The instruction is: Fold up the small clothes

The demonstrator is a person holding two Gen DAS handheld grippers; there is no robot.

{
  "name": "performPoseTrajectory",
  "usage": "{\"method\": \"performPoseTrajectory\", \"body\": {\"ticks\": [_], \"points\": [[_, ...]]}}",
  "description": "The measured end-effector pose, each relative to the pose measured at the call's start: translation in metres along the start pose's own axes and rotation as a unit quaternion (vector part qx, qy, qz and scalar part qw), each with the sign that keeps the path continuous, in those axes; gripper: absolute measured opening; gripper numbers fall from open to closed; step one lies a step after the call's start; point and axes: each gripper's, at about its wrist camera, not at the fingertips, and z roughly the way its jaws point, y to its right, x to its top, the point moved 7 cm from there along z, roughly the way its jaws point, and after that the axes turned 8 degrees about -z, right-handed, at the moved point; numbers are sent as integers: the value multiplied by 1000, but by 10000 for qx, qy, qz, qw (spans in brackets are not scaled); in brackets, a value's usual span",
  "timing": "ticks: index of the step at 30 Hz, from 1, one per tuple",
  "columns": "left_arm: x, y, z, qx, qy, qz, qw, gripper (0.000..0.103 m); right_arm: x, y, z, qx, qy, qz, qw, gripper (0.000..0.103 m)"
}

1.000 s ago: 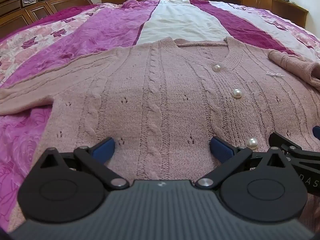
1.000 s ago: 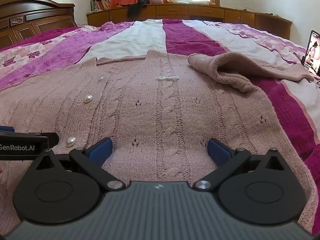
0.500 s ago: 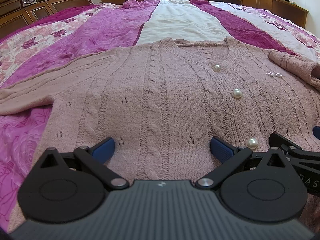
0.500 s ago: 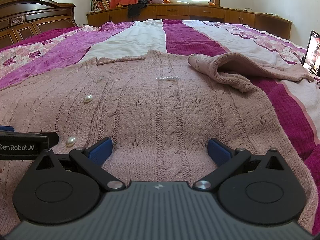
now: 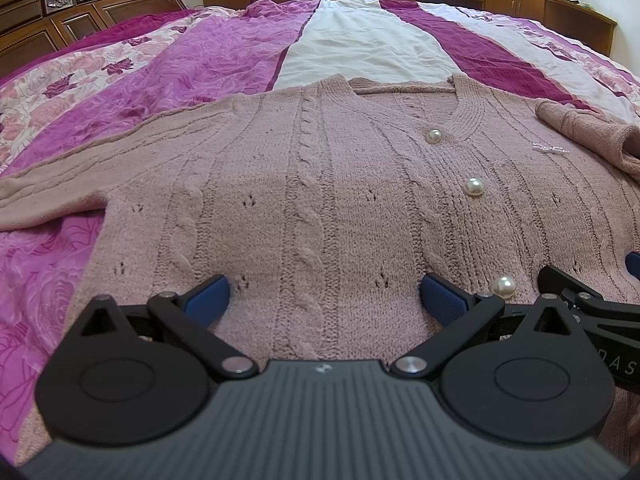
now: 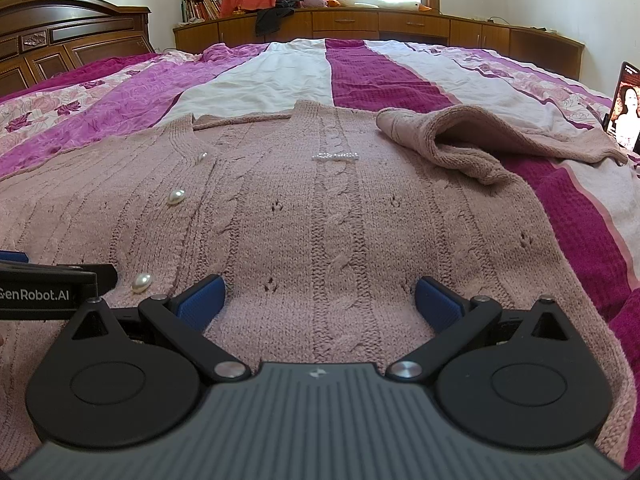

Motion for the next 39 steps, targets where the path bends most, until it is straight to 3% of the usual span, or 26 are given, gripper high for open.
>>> {"method": "performPoseTrajectory", "body": {"ticks": [15, 26, 32, 39], "points": [[2, -2, -1, 6, -90, 7, 10000, 103, 2, 0, 2, 50, -176, 32, 9998, 103], [13, -2, -11, -27, -589, 22, 9983, 103, 22, 17, -18, 982, -448, 531, 9927, 103], [29, -2, -24, -82, -650, -83, 9978, 103, 47, 55, -37, 1411, -318, 819, 9861, 103], [47, 5, -27, -123, -749, -258, 9968, 103, 73, 133, -41, 1312, -146, 1463, 9804, 103]]}}
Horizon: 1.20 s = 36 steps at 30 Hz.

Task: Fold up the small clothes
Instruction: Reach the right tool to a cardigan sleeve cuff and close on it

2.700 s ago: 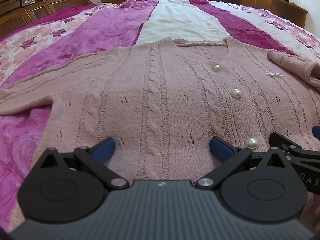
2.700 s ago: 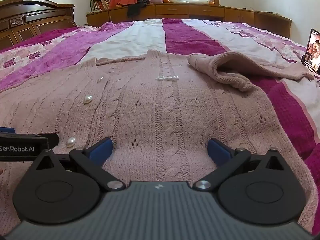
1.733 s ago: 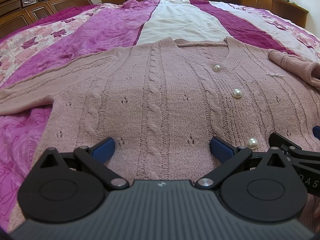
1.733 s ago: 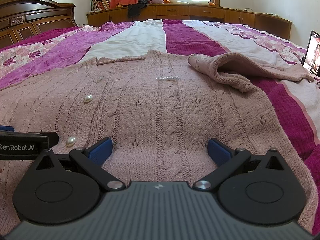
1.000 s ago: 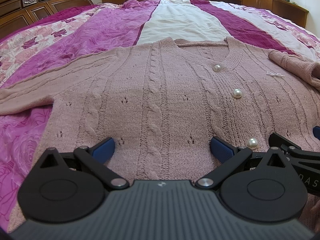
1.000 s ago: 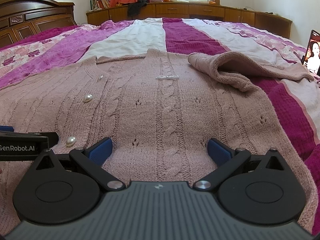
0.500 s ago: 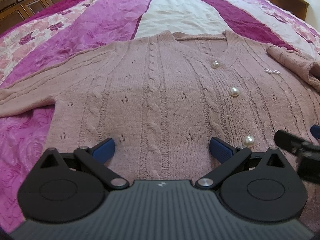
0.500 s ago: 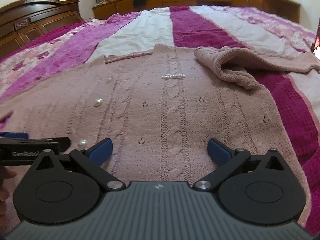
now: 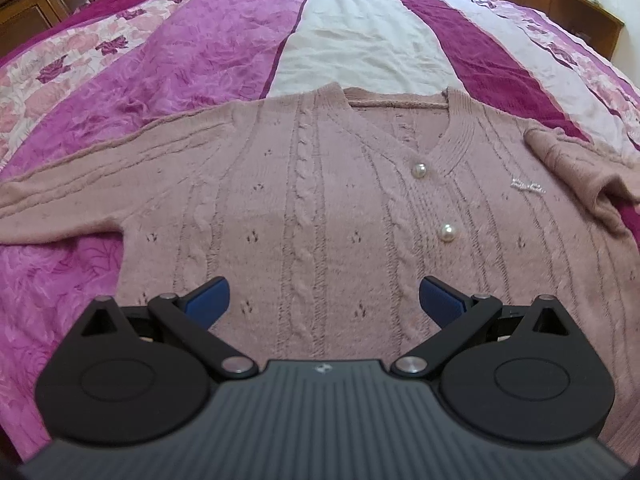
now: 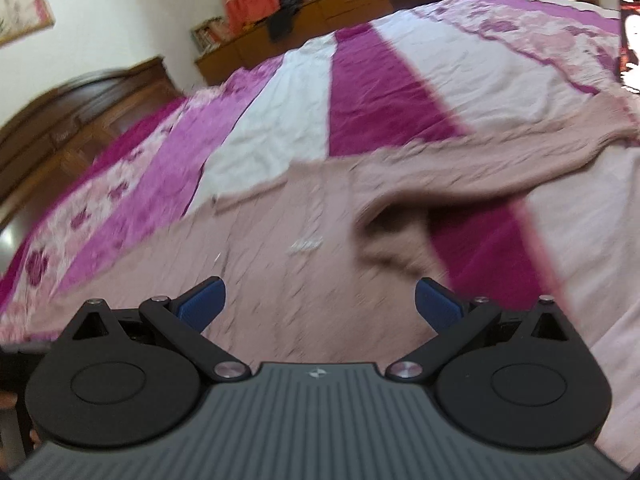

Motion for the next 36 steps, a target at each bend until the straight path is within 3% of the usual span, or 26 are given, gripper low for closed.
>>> {"method": "performPoseTrajectory", "body": {"ticks": [5, 15, 31, 33, 36], "points": [[6, 8, 4, 49, -87, 2, 10000, 103, 23, 54, -1, -375, 187, 311, 9986, 103], [10, 15, 23, 297, -311, -60, 9991, 103, 37, 137, 35, -583, 254, 993, 9930, 103], [15, 23, 47, 718, -496, -110, 9961, 103, 59, 195, 85, -563, 882, 1092, 9885, 102], [15, 23, 48, 712, -496, -119, 9962, 103, 61, 198, 84, -602, 975, 1084, 9875, 98], [15, 21, 47, 714, -488, -141, 9962, 103, 63, 199, 81, -793, 1039, 1009, 9863, 83]]}}
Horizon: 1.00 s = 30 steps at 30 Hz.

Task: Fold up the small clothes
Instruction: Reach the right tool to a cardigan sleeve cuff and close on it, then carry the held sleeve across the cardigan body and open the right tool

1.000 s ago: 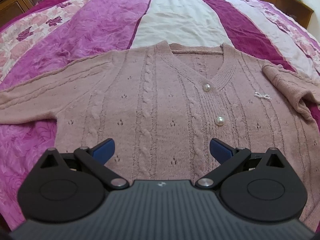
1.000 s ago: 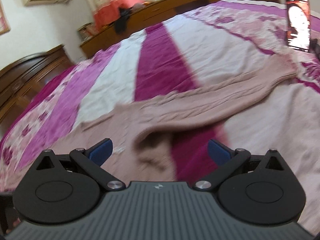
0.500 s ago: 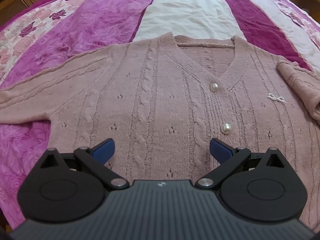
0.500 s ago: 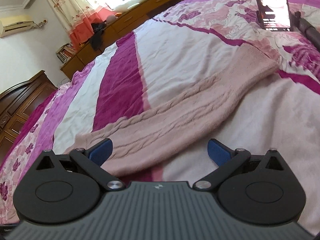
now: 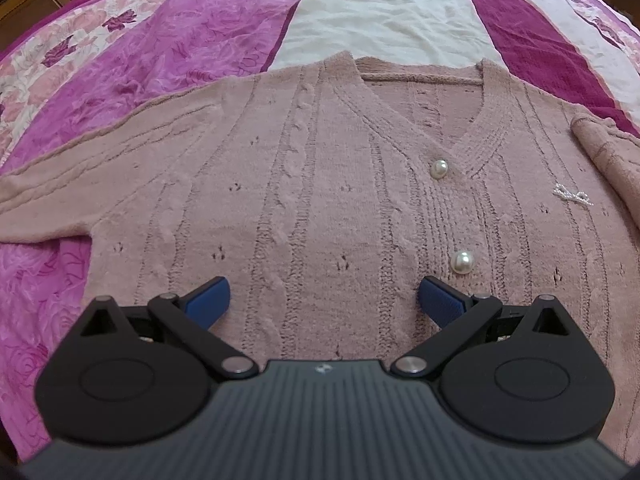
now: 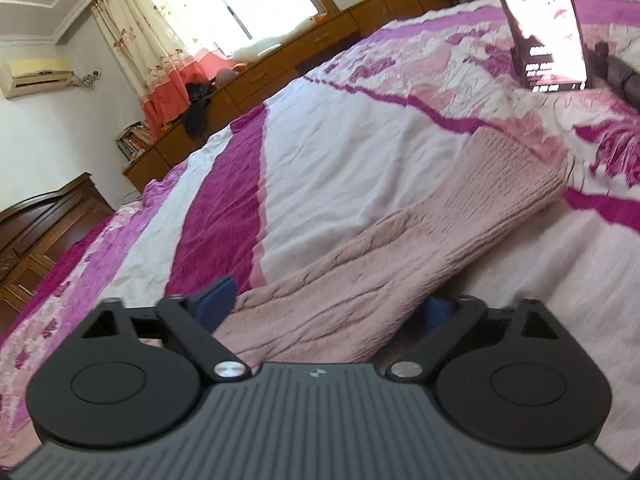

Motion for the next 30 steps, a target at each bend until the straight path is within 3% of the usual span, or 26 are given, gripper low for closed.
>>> {"method": "performPoseTrajectory", "body": {"ticks": [3, 5, 8, 14, 24, 30], "points": [[0, -4, -2, 41, 0, -20, 10000, 103, 3, -1, 0, -33, 62, -93, 9999, 57], [1, -8, -5, 47, 23, -66, 10000, 103, 6, -4, -2, -23, 89, -200, 9998, 31], [4, -14, -10, 103, 82, -61, 9999, 103, 13, -14, -13, 2, 281, -416, 9987, 15], [11, -24, -20, 179, 219, -18, 9996, 103, 34, -38, -41, 96, 684, -630, 9956, 8], [25, -39, -39, 86, 447, -2, 9990, 103, 70, -93, -100, 198, 1329, -1044, 9854, 7], [33, -54, -50, 154, 557, 93, 9983, 103, 83, -142, -128, 390, 1485, -1337, 9790, 7]]}}
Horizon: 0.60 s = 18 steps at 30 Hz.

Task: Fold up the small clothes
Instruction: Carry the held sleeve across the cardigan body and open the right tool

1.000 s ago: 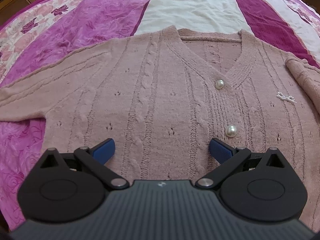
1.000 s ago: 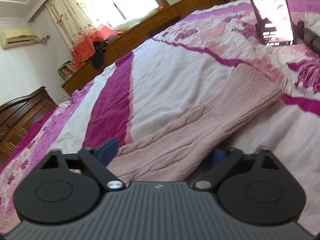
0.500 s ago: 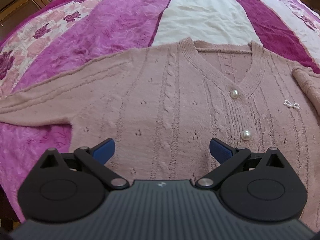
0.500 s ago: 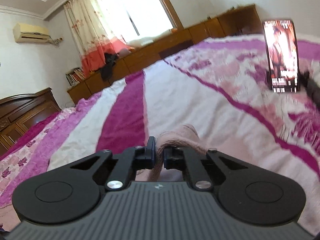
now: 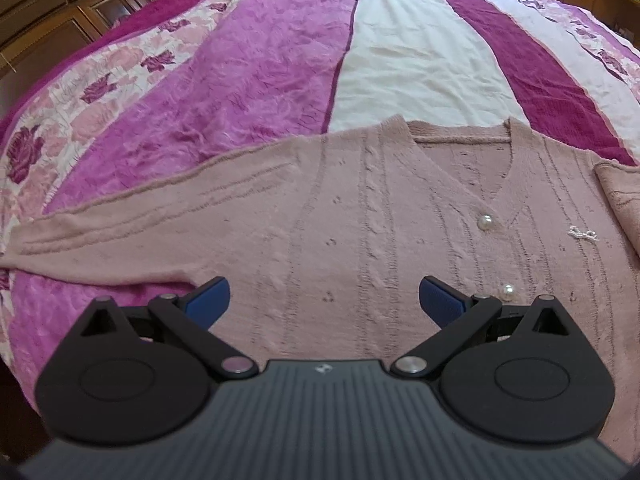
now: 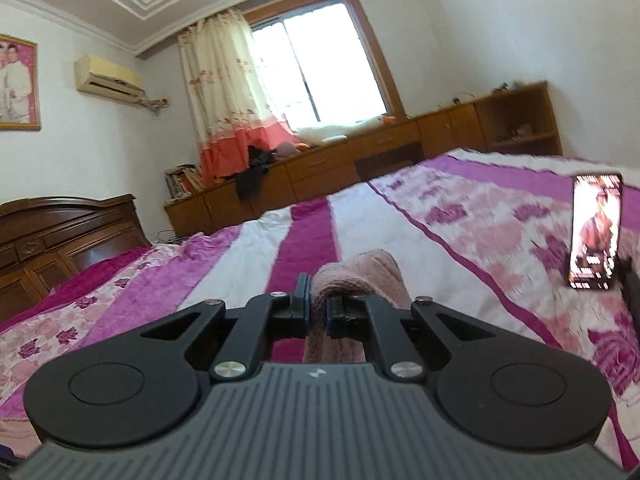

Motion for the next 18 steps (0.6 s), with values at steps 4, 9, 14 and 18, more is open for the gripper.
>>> {"method": "performPoseTrajectory", "body": {"ticks": [4, 9, 14, 18], "points": [[1, -13, -2, 98, -17, 83, 9999, 103, 14, -41, -9, 238, 19, -168, 9996, 7], [0, -33, 1, 144, -97, -95, 9998, 103, 18, -97, -10, 537, -65, -379, 9978, 7], [-1, -53, 5, 195, -167, -299, 9992, 103, 7, -151, -4, 775, -253, -458, 9956, 7], [0, -65, 6, 219, -137, -368, 9990, 103, -7, -185, 4, 943, -399, -464, 9937, 7]]}}
